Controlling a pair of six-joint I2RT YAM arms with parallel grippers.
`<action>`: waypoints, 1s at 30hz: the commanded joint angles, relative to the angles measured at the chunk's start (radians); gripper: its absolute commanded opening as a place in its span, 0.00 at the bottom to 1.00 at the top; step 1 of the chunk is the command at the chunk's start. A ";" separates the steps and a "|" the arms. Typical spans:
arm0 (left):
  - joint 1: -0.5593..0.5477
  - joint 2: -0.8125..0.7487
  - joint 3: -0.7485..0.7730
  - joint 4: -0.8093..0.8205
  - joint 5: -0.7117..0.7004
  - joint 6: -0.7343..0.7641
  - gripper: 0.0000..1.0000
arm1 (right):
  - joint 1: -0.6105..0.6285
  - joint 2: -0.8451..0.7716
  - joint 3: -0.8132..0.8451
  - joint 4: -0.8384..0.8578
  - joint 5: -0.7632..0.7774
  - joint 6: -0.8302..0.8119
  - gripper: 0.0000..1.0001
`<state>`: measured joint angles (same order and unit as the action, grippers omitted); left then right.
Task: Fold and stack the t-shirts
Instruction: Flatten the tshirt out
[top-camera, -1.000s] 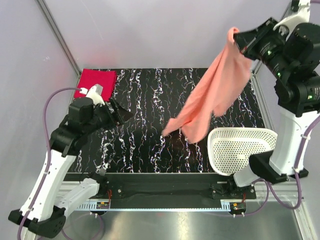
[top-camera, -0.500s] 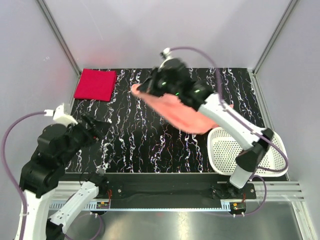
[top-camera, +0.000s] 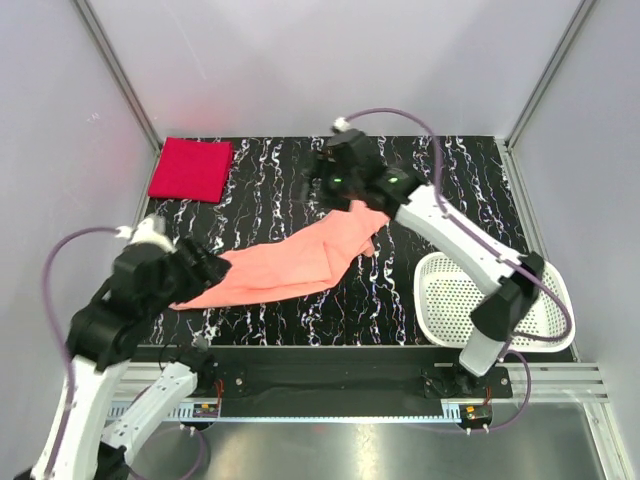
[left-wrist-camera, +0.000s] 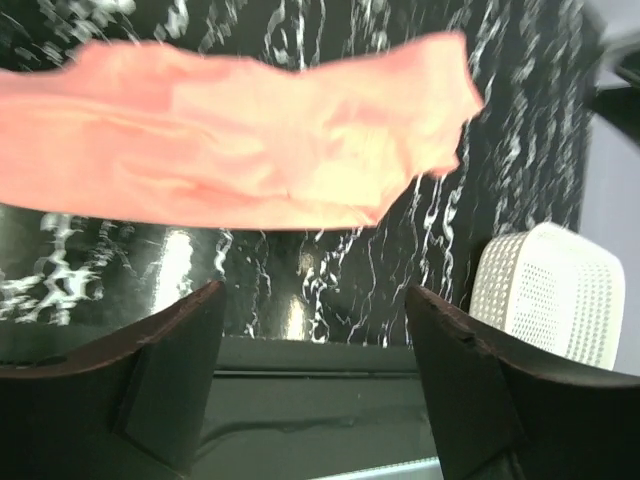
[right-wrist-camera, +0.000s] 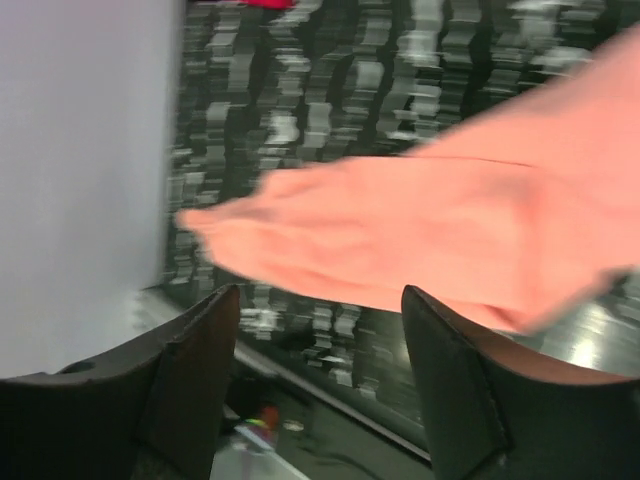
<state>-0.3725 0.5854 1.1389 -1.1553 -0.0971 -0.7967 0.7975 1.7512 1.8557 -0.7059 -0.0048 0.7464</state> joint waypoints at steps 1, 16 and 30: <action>-0.011 0.164 -0.079 0.217 0.175 0.013 0.75 | -0.115 -0.130 -0.136 -0.185 0.078 -0.150 0.63; -0.333 1.255 0.473 0.323 -0.136 0.011 0.77 | -0.280 -0.441 -0.509 -0.242 0.201 -0.153 0.35; -0.332 1.567 0.630 0.244 -0.161 0.037 0.66 | -0.293 -0.339 -0.507 -0.176 0.144 -0.191 0.55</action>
<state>-0.7029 2.1712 1.7527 -0.9253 -0.2253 -0.7792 0.5140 1.3552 1.3128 -0.9352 0.1562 0.5831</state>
